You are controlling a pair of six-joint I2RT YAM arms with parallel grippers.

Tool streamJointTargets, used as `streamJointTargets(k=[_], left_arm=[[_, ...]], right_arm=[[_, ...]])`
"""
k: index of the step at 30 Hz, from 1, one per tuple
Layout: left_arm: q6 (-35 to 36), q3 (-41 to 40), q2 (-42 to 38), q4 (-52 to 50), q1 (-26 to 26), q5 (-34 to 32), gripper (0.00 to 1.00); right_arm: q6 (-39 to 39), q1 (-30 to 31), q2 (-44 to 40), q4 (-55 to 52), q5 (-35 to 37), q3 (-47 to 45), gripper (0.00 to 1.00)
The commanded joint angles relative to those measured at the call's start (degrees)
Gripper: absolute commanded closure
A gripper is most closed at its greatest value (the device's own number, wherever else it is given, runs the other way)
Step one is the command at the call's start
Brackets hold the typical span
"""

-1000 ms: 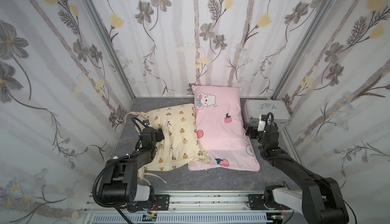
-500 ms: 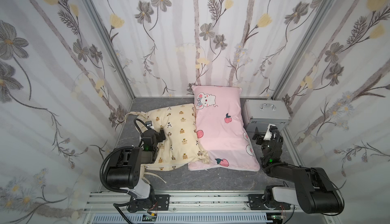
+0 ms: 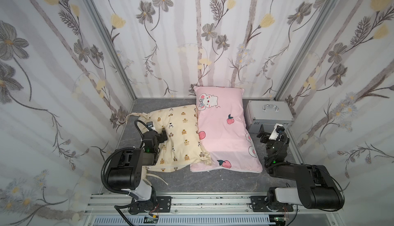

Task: Zip up pillowcases
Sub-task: Reset both arms

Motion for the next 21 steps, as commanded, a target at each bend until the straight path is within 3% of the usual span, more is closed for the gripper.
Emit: streamJointTargets(k=[1, 18, 21], left_arm=[[0.71, 0.07, 0.03, 1.48, -0.46, 0.5, 0.0], [0.64, 0.54, 0.11, 0.58, -0.17, 1.73, 0.0], [-0.19, -0.22, 0.16, 2.09, -0.26, -1.67, 0.0]], right_arm=[[0.01, 0.05, 0.18, 3.28, -0.29, 0.0, 0.0], [0.02, 0.03, 0.18, 3.23, -0.32, 0.0, 0.0], [-0.03, 0.04, 0.18, 3.25, -0.34, 0.0, 0.0]])
